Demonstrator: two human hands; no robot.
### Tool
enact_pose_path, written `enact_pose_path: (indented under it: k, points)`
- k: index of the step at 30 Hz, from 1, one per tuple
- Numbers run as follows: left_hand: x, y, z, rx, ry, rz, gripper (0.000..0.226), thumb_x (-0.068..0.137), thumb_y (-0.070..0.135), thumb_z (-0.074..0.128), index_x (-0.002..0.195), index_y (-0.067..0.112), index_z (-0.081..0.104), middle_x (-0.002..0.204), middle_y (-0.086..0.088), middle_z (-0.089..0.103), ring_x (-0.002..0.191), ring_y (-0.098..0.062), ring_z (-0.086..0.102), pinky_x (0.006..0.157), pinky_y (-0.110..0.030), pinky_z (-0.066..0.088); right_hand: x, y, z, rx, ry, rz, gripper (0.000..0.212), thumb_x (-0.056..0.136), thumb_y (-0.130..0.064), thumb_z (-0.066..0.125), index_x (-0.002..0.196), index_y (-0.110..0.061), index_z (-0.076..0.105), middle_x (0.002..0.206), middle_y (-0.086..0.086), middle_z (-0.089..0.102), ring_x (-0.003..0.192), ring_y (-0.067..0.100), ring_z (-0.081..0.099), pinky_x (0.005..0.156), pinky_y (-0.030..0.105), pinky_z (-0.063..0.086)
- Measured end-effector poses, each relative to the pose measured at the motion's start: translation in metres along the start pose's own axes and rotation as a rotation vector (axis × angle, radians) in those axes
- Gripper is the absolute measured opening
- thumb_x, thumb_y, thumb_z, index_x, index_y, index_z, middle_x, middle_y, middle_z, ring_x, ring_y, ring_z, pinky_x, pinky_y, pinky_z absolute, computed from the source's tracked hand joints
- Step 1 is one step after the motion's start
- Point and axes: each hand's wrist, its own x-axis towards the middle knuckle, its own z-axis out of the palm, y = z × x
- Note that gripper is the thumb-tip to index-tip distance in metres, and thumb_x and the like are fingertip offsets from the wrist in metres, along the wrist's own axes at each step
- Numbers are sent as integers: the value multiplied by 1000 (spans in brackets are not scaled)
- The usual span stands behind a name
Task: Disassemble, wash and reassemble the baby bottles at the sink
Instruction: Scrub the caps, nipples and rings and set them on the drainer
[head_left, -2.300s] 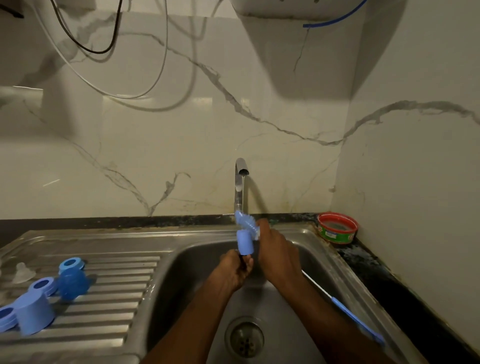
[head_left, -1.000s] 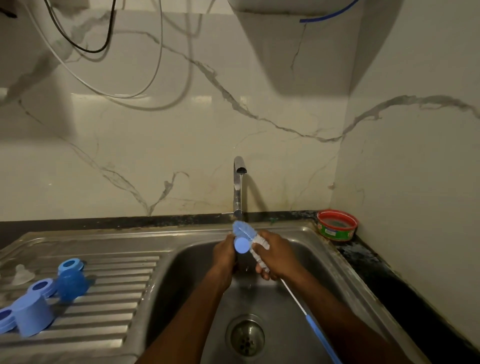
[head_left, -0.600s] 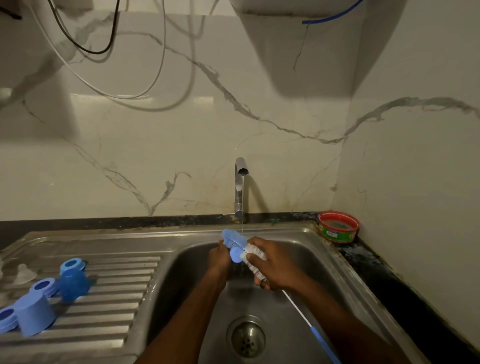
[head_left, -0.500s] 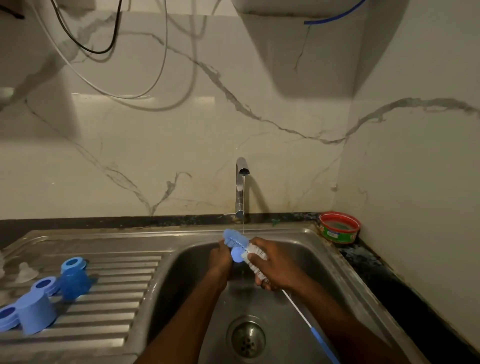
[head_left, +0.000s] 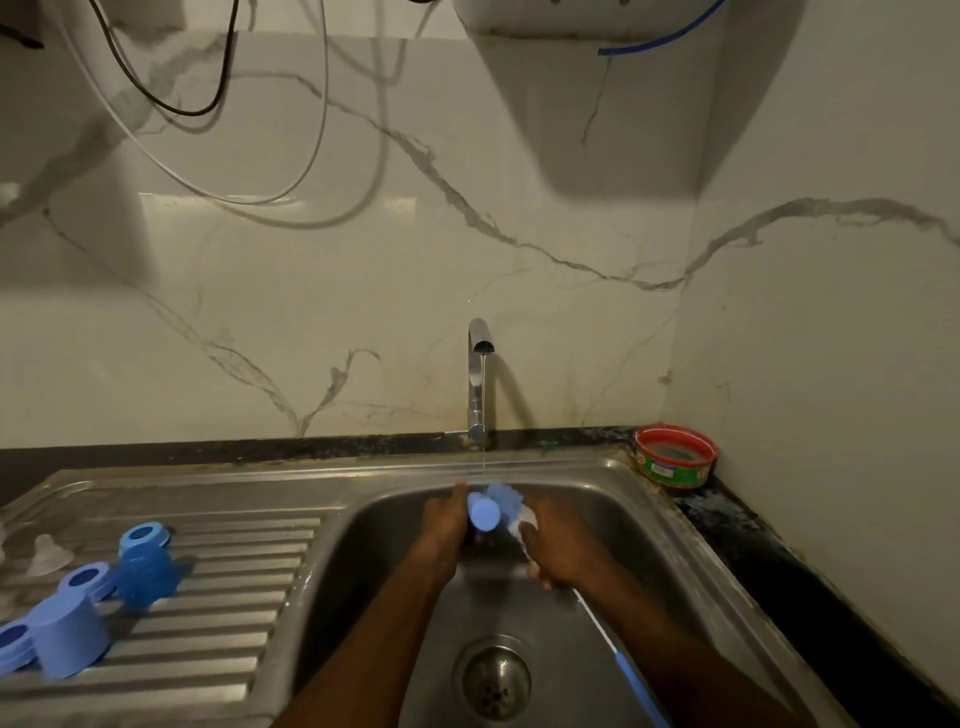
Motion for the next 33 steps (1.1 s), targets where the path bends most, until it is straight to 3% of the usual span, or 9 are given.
enact_pose_path:
  k: [2, 5, 8, 12, 14, 19, 23, 26, 33]
  points:
    - [8, -6, 0, -119, -38, -48, 42, 104, 32, 55, 121, -5, 61, 86, -14, 64, 73, -25, 63, 73, -39, 56, 3, 2, -3, 56, 59, 92, 23, 104, -20, 48, 124, -10, 56, 72, 4, 65, 53, 15, 66, 51, 28, 56]
    - [5, -5, 3, -243, -68, -143, 31, 108, 20, 47, 126, -5, 55, 103, -20, 66, 86, -25, 65, 72, -33, 60, 2, -6, -4, 194, 159, 74, 23, 105, -22, 51, 126, -22, 42, 80, 5, 63, 55, 12, 61, 46, 22, 49]
    - [6, -6, 5, -223, -243, -103, 28, 106, 15, 48, 126, -2, 56, 116, -14, 64, 106, -26, 65, 99, -39, 54, -4, -12, 4, 179, 145, 25, 22, 106, -22, 48, 126, -15, 46, 75, 8, 64, 49, 13, 61, 42, 19, 45]
    - [-13, -11, 14, -154, -358, -53, 22, 103, 13, 51, 96, 0, 68, 78, -14, 66, 67, -22, 63, 62, -30, 55, 1, -12, 7, 146, 204, -18, 22, 103, -14, 41, 119, -3, 52, 76, 11, 62, 54, 21, 63, 43, 25, 48]
    - [-14, -12, 20, -143, -379, -39, 21, 98, 7, 53, 86, -1, 68, 68, -15, 63, 57, -22, 59, 57, -31, 51, 3, -13, 4, 171, 224, -27, 22, 103, -15, 42, 119, -5, 53, 77, 11, 63, 56, 22, 64, 43, 24, 47]
    - [6, -8, 14, -399, -81, -38, 12, 105, 18, 52, 103, 8, 57, 94, -16, 65, 81, -25, 65, 77, -35, 55, 10, -18, 4, 156, 313, 37, 28, 105, -26, 52, 131, -17, 48, 96, 11, 68, 63, 13, 66, 44, 15, 44]
    - [22, -19, 10, -287, -181, 21, 30, 102, 29, 59, 114, 3, 63, 106, -21, 71, 88, -26, 70, 84, -39, 60, 14, -10, 16, 420, 184, 212, 32, 106, -39, 48, 114, -12, 63, 79, 10, 69, 50, 9, 59, 40, 16, 41]
    - [23, -19, 11, -189, -295, 50, 38, 97, 32, 65, 121, 2, 66, 109, -21, 72, 89, -27, 70, 77, -33, 60, 17, -13, 9, 387, 292, 173, 24, 106, -32, 50, 115, -13, 60, 76, 11, 70, 53, 15, 62, 44, 21, 44]
    - [33, -27, 7, -175, -156, 113, 37, 89, 24, 75, 120, 5, 70, 104, -14, 76, 100, -30, 73, 99, -50, 55, 0, -18, 11, 331, 103, 94, 15, 105, -33, 51, 110, -20, 58, 69, 6, 63, 45, 10, 56, 42, 21, 44]
